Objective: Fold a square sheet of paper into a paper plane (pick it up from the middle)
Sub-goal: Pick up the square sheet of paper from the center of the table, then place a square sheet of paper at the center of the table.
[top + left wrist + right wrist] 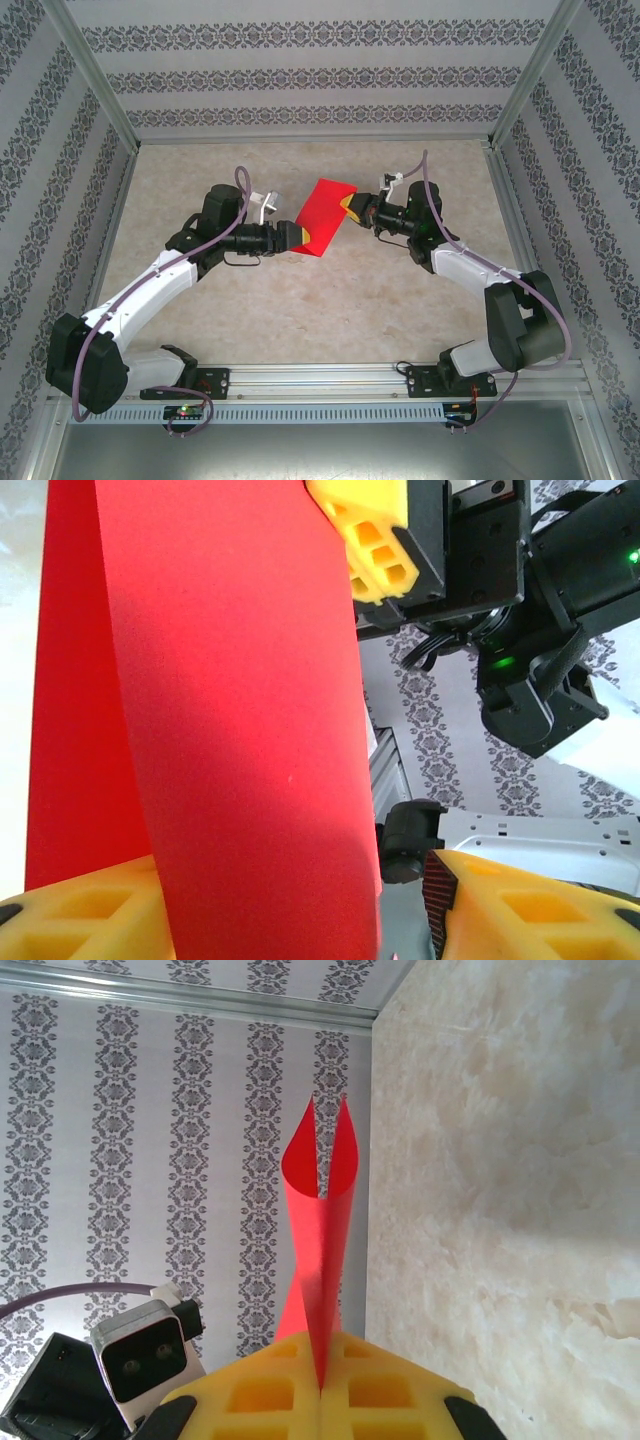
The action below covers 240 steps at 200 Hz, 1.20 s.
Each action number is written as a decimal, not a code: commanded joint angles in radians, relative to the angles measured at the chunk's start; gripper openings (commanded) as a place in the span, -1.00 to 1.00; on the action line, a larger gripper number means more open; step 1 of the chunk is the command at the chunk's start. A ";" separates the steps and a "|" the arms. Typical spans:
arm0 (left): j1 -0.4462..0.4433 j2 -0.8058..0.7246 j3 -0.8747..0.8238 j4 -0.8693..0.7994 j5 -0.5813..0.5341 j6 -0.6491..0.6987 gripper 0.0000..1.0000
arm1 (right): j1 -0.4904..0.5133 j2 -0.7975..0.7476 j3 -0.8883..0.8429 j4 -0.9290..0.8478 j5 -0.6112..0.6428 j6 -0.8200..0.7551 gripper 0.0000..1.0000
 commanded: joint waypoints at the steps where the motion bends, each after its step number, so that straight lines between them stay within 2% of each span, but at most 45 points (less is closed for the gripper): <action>1: 0.020 0.001 0.049 -0.101 -0.026 0.070 0.17 | -0.010 0.004 -0.007 0.052 -0.045 -0.011 -1.00; 35: 0.041 0.004 0.044 -0.118 -0.040 0.075 0.08 | -0.014 -0.001 -0.009 0.029 -0.081 -0.042 -1.00; 79: 0.049 0.011 0.053 -0.134 -0.034 0.081 -0.16 | -0.015 0.004 -0.020 0.031 -0.085 -0.050 -1.00; 146: 0.048 0.044 0.052 -0.212 -0.038 0.105 -0.74 | -0.013 0.042 -0.019 0.061 -0.091 -0.048 -1.00; 194: 0.043 0.072 0.051 -0.283 -0.097 0.113 -0.78 | -0.003 0.068 -0.016 0.050 -0.093 -0.078 -1.00; 240: 0.016 0.122 0.040 -0.267 -0.117 0.084 -0.78 | 0.016 0.096 -0.016 0.004 -0.097 -0.145 -1.00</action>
